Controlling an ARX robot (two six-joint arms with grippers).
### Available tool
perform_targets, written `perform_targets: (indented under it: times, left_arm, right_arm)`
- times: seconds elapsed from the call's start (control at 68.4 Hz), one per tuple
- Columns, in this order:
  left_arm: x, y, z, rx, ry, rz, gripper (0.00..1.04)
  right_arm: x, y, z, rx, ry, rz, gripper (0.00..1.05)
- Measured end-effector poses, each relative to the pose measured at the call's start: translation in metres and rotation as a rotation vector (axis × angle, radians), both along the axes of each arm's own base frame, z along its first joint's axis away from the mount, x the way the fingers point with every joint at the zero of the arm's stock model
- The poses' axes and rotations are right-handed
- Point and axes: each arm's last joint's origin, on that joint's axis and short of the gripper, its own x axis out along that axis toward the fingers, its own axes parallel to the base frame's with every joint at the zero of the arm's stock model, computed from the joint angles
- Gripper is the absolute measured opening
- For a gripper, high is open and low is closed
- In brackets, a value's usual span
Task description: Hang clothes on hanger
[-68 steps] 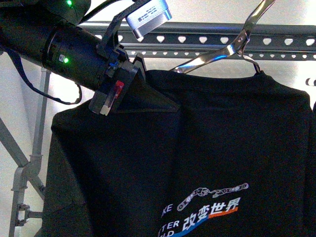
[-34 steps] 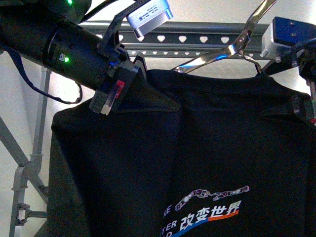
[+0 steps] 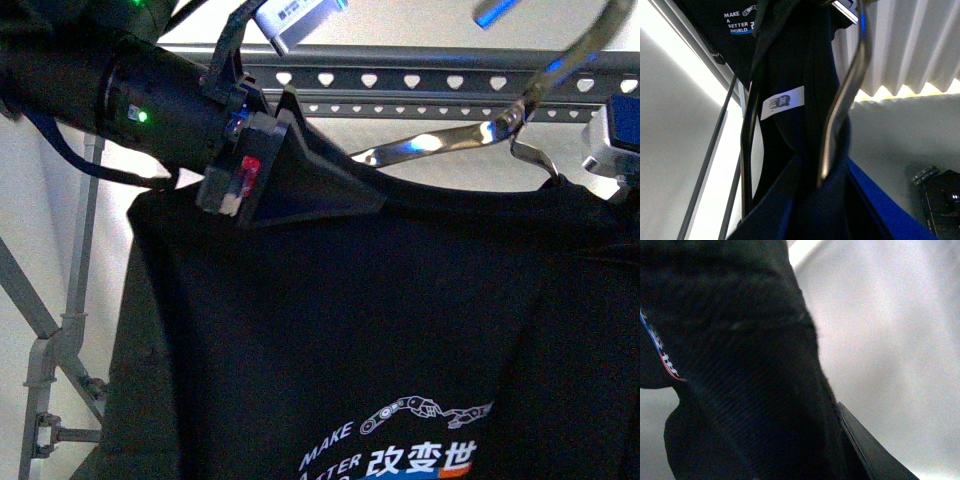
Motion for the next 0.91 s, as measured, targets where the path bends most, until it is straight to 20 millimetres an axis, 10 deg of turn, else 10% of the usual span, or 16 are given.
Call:
perform_targets:
  times: [0.234, 0.38, 0.541, 0.731, 0.906]
  left_arm:
    - [0.024, 0.005, -0.014, -0.409, 0.095, 0.213, 0.73]
    - [0.004, 0.033, 0.068, -0.826, -0.193, 0.239, 1.00]
    - [-0.026, 0.050, 0.106, -0.916, -0.239, 0.227, 0.98]
    - [-0.029, 0.053, 0.084, -0.869, -0.151, 0.430, 0.98]
    - [-0.038, 0.066, 0.058, -0.839, -0.171, 0.721, 0.98]
  right_arm:
    - [-0.027, -0.011, -0.010, -0.009, 0.046, -0.002, 0.11]
    - [-0.040, -0.024, -0.036, -0.018, 0.128, -0.072, 0.10]
    - [-0.046, -0.033, -0.067, -0.009, 0.196, -0.132, 0.10]
    - [-0.051, -0.032, -0.056, 0.147, 0.209, -0.225, 0.10]
    - [-0.085, -0.028, 0.000, 0.338, 0.246, -0.377, 0.09]
